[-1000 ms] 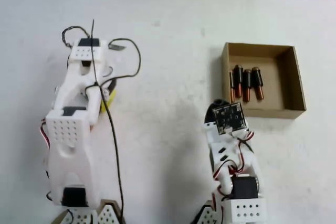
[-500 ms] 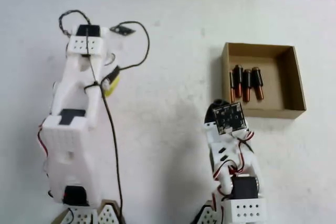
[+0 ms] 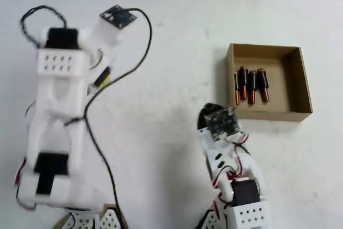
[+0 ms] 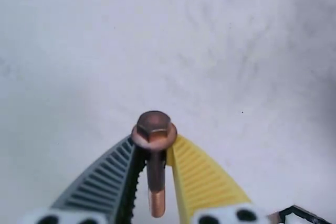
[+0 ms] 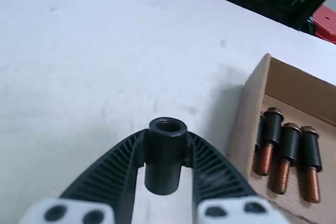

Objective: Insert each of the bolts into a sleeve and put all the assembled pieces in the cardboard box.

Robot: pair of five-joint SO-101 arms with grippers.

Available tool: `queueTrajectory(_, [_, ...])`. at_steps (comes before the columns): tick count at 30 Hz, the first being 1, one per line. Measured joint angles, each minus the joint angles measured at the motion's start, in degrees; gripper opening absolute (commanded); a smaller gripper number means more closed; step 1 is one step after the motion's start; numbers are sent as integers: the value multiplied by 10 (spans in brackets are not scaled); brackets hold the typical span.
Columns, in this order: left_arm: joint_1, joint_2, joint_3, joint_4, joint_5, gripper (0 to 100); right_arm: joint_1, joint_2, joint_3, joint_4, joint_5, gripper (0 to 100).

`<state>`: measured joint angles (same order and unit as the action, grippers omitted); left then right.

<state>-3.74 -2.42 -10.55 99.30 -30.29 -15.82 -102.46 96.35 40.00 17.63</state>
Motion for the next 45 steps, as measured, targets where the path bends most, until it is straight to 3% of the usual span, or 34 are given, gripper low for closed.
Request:
queueTrajectory(8, [0,-247,222,-122,-1,20,-135,0,0,0,0,17])
queueTrajectory(18, [0,-480,444,-244,-1,20,-233,0,0,-86,0,17])
queueTrajectory(26, [0,-627,542,-352,151,20,-283,0,0,-166,-1,17])
queueTrajectory(32, [0,-681,584,-406,209,20,-287,0,0,-189,-89,17])
queueTrajectory(37, [7,-711,584,-432,243,20,-287,0,0,-189,-109,17])
queueTrajectory(45, [126,-757,584,-443,318,24,-287,0,0,-187,-109,17])
